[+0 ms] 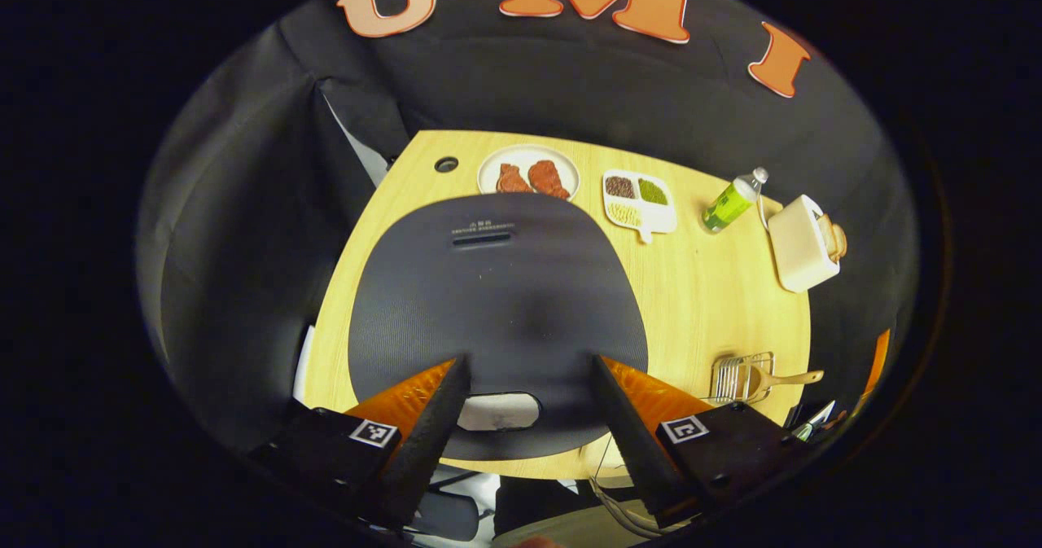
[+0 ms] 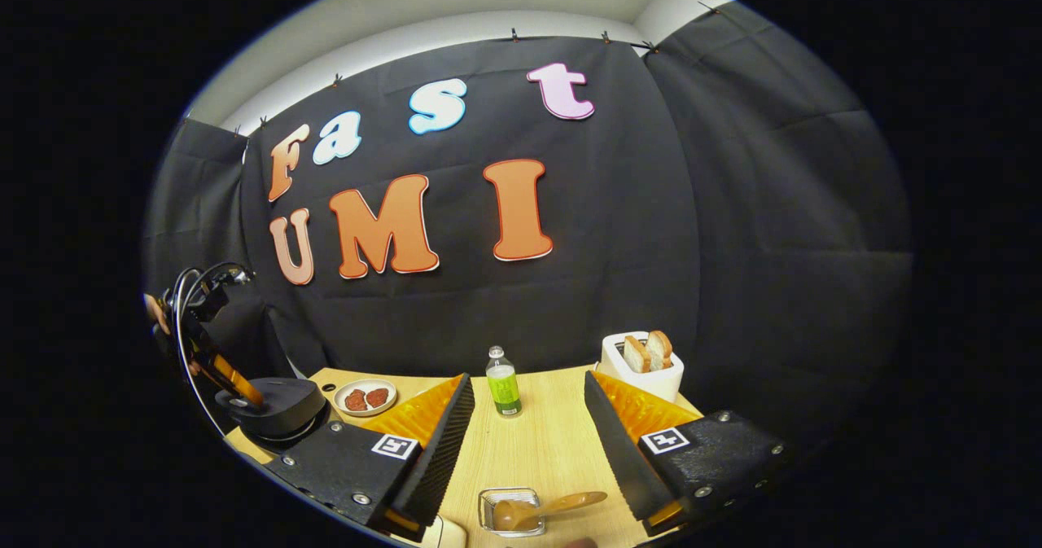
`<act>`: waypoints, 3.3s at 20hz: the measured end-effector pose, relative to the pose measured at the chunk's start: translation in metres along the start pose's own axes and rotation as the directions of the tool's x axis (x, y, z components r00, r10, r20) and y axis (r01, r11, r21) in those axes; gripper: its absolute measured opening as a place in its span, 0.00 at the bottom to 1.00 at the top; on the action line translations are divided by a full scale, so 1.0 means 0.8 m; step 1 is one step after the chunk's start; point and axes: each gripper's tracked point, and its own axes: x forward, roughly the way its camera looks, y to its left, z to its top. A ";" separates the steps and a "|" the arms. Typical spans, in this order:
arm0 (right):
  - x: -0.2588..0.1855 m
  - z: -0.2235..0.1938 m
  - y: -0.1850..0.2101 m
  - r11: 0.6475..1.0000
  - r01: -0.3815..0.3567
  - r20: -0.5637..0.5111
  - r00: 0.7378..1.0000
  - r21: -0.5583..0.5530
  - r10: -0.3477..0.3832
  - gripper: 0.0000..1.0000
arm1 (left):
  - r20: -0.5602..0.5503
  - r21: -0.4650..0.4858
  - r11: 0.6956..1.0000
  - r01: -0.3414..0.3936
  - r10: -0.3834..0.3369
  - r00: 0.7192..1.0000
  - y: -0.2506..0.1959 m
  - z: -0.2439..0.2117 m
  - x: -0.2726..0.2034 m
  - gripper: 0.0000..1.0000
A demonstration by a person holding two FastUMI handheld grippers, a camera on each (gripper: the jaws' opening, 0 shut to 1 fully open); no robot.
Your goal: Close the left gripper, press the button to open the rice cooker; take a wooden spoon from the chopstick holder with the right hand, scoop a spoonful of rice and pour it into the rice cooker, then put the wooden spoon back into the chopstick holder.
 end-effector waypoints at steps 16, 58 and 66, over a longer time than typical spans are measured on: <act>-0.007 0.082 0.014 0.995 0.074 0.169 0.984 -0.062 -0.062 0.84 | 0.094 -0.039 0.998 -0.053 0.057 0.994 0.002 -0.011 0.025 0.99; -0.021 0.162 0.172 0.990 -0.073 0.311 0.944 -0.119 0.107 0.84 | 0.978 0.088 0.995 -0.036 -0.080 0.194 -0.037 0.122 -0.353 0.94; -0.020 0.161 0.177 0.990 -0.075 0.302 0.947 -0.123 0.110 0.84 | 0.979 0.106 0.994 -0.031 -0.099 0.176 -0.040 0.128 -0.357 0.94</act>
